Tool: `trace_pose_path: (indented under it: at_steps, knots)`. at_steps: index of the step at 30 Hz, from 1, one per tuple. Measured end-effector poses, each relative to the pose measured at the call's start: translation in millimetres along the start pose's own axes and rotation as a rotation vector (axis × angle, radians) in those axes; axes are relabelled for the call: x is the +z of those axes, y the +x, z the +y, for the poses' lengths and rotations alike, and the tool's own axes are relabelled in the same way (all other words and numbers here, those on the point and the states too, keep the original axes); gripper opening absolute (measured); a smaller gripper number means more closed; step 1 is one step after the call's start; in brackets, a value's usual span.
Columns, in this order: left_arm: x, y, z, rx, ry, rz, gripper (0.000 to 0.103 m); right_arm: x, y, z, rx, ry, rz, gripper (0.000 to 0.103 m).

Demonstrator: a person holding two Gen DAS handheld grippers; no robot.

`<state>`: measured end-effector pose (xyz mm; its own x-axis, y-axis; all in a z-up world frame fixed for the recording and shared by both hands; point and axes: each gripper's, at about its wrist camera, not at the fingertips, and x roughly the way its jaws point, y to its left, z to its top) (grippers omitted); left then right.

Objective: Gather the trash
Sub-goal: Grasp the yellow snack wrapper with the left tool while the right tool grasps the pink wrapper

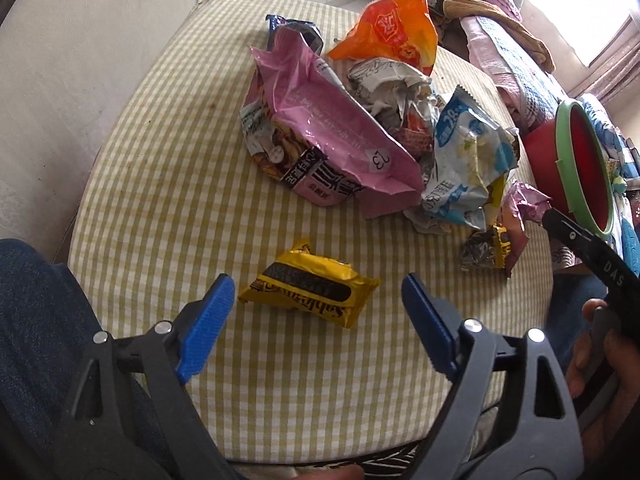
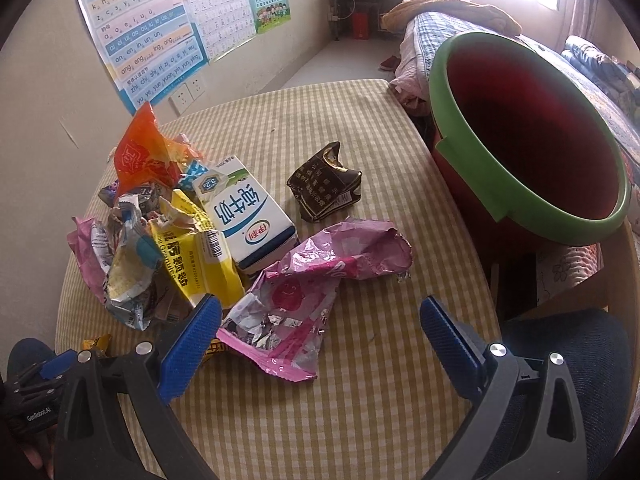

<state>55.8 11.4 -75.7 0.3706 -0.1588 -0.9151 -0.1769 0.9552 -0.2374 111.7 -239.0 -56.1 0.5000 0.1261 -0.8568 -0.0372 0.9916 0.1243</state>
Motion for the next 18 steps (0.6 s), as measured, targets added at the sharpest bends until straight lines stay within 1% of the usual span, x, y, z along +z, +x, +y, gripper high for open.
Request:
trace_pose_path:
  at_steps: [3,5,6,7,9,12,13,14,18]
  knots:
    - [1,8,1,-0.015,-0.002,0.022,0.074,5,12,-8,0.015,0.042,0.027,0.096]
    - [2,12,3,-0.029,-0.007,0.032,0.064,10,19,-12,0.02,0.065,0.036,0.096]
    - [3,13,5,-0.034,-0.008,0.036,0.062,12,23,-14,0.022,0.073,0.043,0.096]
    - [3,14,6,-0.037,-0.009,0.041,0.057,13,27,-15,0.021,0.081,0.05,0.096]
    - [4,16,6,-0.045,-0.014,0.047,0.056,17,34,-17,0.036,0.103,0.067,0.095]
    - [5,16,8,-0.056,-0.017,0.043,0.055,22,42,-20,0.053,0.125,0.076,0.09]
    - [6,16,7,-0.056,-0.016,0.041,0.055,22,45,-21,0.058,0.131,0.077,0.086]
    - [5,16,8,-0.056,-0.014,0.039,0.054,22,47,-22,0.059,0.137,0.081,0.08]
    - [6,18,4,-0.054,0.001,0.034,0.053,20,50,-28,0.1,0.16,0.089,0.068]
